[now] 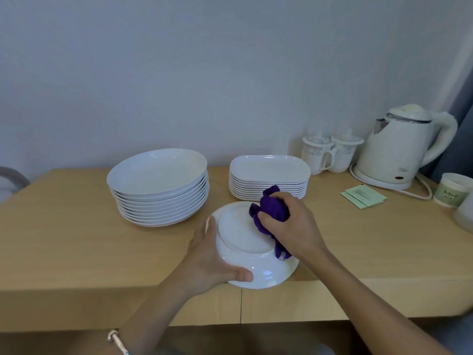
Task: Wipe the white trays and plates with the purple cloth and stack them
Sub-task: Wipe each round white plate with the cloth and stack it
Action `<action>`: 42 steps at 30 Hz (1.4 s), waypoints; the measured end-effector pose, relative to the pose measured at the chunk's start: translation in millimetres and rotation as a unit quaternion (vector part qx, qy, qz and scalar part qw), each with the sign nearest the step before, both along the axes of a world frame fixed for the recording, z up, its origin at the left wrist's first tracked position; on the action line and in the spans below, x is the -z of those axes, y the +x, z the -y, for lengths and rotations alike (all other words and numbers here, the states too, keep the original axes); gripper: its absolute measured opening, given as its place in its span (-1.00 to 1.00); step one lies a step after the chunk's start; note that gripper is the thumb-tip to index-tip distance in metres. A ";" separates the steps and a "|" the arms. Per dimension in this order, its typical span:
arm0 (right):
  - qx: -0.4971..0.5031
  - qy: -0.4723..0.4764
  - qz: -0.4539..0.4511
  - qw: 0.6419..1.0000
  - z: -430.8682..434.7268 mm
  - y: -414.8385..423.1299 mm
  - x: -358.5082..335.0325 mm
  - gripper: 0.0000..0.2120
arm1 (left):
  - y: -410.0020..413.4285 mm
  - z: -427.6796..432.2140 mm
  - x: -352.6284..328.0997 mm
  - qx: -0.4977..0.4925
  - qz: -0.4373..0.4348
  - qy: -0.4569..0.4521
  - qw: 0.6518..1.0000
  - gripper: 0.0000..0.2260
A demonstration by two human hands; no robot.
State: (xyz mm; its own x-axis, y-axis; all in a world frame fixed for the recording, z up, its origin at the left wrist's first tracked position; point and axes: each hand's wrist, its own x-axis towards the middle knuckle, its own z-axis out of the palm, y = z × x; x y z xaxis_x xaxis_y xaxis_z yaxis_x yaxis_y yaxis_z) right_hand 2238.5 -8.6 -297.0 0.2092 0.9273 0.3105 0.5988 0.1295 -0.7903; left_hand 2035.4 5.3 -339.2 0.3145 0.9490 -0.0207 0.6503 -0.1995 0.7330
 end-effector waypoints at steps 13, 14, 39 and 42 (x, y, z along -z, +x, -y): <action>-0.154 0.026 0.131 0.979 -7.1 -35.3 5.9 -0.51 | -2.0 6.1 4.8 -0.020 -0.076 0.099 0.992 0.04; -0.174 0.032 0.157 0.972 -14.7 -45.3 6.1 -0.51 | -2.0 8.0 4.7 -0.021 -0.070 0.105 0.992 0.01; -0.030 0.005 -0.010 0.999 47.8 12.1 32.1 -0.61 | -14.3 11.6 -1.5 -0.017 -0.103 0.064 0.993 0.08; -0.079 0.048 0.081 0.992 72.9 -22.0 43.1 -0.42 | -2.0 22.4 -1.8 -0.049 -0.121 0.067 0.989 0.17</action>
State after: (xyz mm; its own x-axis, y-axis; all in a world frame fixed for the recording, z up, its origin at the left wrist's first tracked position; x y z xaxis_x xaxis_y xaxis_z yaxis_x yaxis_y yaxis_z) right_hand 2216.4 -81.5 -340.0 0.0029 0.9088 0.4172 0.6825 0.3031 -0.6651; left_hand 2033.4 -17.1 -337.4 0.2227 0.9739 0.0441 0.8241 -0.2122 0.5252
